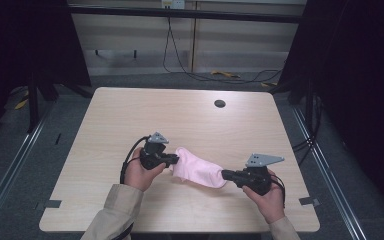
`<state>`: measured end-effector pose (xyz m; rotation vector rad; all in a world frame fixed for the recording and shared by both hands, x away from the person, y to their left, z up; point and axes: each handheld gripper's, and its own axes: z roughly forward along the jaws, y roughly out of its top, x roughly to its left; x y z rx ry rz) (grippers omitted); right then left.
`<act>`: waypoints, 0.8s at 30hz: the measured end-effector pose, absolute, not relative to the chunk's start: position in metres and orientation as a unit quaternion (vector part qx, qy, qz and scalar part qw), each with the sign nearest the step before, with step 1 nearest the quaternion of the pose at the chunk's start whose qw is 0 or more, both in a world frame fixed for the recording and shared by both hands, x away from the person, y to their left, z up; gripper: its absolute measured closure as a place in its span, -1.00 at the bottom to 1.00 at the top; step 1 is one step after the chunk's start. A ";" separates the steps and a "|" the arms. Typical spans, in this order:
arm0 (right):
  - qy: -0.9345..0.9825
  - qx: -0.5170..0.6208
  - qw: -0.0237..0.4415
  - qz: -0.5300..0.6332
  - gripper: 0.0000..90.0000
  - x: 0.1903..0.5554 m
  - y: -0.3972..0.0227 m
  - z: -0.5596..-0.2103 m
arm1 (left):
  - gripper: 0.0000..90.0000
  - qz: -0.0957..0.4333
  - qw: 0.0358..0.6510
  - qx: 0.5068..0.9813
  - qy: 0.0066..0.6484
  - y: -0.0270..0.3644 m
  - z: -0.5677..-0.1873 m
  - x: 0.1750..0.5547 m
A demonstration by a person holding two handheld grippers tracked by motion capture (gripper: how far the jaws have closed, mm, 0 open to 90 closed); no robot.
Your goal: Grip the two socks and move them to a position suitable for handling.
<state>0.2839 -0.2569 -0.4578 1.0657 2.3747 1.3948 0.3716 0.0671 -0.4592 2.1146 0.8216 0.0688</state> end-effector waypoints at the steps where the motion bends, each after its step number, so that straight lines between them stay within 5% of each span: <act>1: 0.799 0.361 0.095 0.470 0.95 0.284 -0.258 -0.458 | 0.83 0.026 0.419 0.846 0.328 0.067 -0.460 0.373; 24: 0.802 0.380 0.095 0.450 0.95 0.293 -0.263 -0.474 | 0.82 0.030 0.402 0.854 0.330 0.060 -0.474 0.382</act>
